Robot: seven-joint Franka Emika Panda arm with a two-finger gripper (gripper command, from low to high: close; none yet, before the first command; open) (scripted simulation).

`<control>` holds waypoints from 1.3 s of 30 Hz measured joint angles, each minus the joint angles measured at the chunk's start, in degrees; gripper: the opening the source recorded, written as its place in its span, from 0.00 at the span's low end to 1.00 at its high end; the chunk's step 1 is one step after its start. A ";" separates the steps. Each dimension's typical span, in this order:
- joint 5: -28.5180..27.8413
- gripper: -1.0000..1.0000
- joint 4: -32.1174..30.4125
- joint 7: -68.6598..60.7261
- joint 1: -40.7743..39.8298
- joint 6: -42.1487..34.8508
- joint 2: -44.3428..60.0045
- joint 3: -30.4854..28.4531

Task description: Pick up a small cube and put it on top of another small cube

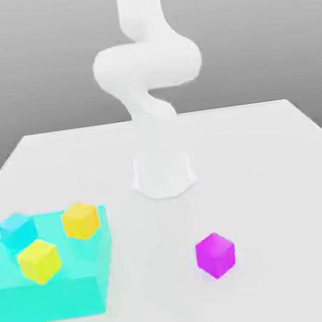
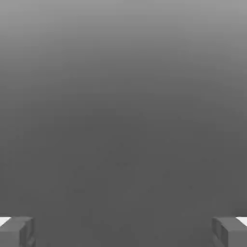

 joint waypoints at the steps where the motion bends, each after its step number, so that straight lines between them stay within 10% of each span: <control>1: -0.11 0.50 -1.66 -1.07 0.65 1.49 1.96 0.02; 18: 0.17 0.50 -29.72 -21.59 11.11 28.40 38.19 0.60; 25: -0.26 0.50 -28.81 -22.32 11.88 40.93 53.56 0.24; 26: -0.32 0.00 -28.56 -22.28 11.99 42.21 55.10 0.12; 39: -0.02 0.00 -30.40 -22.44 11.51 33.08 44.17 0.73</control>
